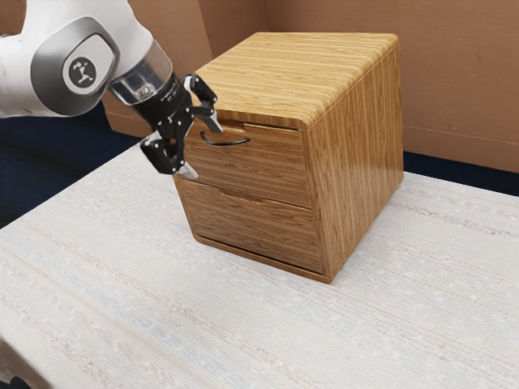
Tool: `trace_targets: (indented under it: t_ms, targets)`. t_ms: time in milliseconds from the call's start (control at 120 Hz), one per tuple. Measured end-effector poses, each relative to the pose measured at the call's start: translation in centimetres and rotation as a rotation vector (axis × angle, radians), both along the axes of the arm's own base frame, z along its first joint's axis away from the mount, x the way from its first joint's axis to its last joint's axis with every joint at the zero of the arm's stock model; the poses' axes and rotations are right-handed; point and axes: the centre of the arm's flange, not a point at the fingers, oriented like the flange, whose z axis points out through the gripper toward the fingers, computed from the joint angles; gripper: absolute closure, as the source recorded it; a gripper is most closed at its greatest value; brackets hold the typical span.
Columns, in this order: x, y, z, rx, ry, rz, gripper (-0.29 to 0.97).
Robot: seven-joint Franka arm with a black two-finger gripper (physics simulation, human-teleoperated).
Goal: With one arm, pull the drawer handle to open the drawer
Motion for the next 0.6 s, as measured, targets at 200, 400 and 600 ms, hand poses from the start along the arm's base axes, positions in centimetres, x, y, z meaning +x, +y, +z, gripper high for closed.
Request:
trace_targets:
  t_ms: [200, 400, 600]
  targets:
    - [0.3, 0.3, -1.1, -0.001, -0.013, 0.014, 0.0]
    - [0.3, 0.6, -1.9, -0.002, -0.019, 0.026, 0.0]
    - [0.4, 0.9, -2.2, -0.003, -0.022, 0.034, 0.0]
